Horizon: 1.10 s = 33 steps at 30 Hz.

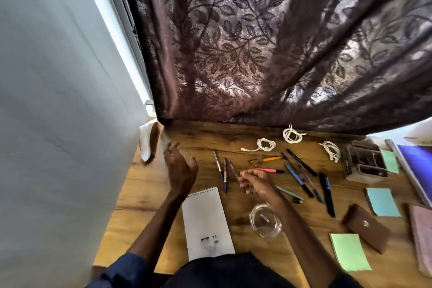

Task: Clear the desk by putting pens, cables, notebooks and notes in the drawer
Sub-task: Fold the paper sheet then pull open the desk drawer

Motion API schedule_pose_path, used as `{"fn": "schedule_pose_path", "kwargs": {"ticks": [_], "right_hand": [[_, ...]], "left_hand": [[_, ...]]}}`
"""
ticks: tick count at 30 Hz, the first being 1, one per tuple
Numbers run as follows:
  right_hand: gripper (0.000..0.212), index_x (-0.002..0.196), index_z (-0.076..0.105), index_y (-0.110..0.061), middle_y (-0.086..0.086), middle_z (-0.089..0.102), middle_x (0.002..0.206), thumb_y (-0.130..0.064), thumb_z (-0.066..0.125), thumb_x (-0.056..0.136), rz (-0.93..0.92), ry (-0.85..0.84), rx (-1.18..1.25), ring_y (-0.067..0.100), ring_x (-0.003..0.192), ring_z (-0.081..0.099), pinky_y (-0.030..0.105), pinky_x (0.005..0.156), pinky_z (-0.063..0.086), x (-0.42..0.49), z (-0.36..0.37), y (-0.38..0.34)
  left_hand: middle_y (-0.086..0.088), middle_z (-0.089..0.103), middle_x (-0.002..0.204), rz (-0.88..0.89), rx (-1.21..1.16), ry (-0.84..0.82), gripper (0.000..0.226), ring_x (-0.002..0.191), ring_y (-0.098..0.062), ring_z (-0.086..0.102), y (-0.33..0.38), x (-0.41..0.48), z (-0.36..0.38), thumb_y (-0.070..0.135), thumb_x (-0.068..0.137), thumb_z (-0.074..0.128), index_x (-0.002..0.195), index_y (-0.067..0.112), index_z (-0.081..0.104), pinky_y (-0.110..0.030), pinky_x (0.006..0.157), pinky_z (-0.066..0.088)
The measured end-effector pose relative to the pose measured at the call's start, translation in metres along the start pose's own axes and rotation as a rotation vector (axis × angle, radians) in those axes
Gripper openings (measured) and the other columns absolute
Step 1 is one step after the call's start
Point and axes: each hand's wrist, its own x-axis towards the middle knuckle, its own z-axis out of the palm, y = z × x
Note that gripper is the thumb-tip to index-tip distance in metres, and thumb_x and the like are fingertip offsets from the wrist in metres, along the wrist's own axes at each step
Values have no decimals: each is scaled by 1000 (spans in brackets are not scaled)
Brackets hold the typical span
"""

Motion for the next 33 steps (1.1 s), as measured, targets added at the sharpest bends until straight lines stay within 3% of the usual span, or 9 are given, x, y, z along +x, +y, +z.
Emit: {"fn": "schedule_pose_path", "kwargs": {"ticks": [4,9,12,14,18,22,26,29,33], "right_hand": [[10,98,68,-9,9,71,89,-15,60,99,10,37,40,9,60,63,17,45,45,-28,-24,20],[9,97,68,-8,8,71,86,-12,61,99,48,112,126,13,64,64,20,46,48,-64,-57,49],[9,94,67,-12,7,69,83,-13,60,99,78,176,156,11,59,62,21,45,47,-81,-84,72],[10,98,65,-9,8,65,79,-14,57,101,119,231,177,9,55,61,19,44,45,-99,-107,87],[38,100,73,-5,13,75,87,-38,55,102,129,384,282,21,68,72,30,62,52,-142,-156,127],[48,100,74,-4,13,78,93,-45,49,103,90,488,390,30,86,75,42,79,57,-181,-206,169],[44,92,74,-8,13,77,86,-47,55,99,138,613,454,26,78,76,42,73,61,-204,-260,204],[47,91,73,-8,14,77,87,-48,50,102,153,547,425,27,79,76,38,65,61,-228,-306,236],[49,99,72,-5,14,78,91,-46,46,103,214,492,470,31,84,75,34,63,56,-253,-363,294]], "left_hand": [[-23,42,144,68,-71,-180,54,130,-32,42,36,-40,21,3,80,71,129,1,49,-24,105,36],[-14,53,116,256,-95,-331,31,107,-29,52,69,-83,50,6,80,64,110,7,57,-42,87,51],[-13,55,122,326,-64,-454,41,117,-30,47,91,-113,70,10,77,61,117,16,55,-44,101,44],[-10,57,129,363,-87,-564,41,121,-25,50,111,-141,85,10,85,65,124,17,56,-42,100,41],[-4,67,113,405,-145,-732,30,104,-22,62,155,-204,116,15,85,66,114,15,64,-36,90,48],[2,70,105,310,-207,-994,29,96,-14,66,202,-275,140,26,81,71,109,18,68,-30,87,54],[3,72,108,195,-231,-1263,22,92,-7,69,233,-343,160,24,87,74,108,17,70,-17,81,56],[1,73,109,128,-182,-1262,20,97,-10,69,249,-394,181,25,89,72,107,17,73,-29,90,57],[7,75,100,-39,-159,-1283,17,90,-3,67,266,-466,208,28,94,65,107,22,75,-11,74,51]]}}
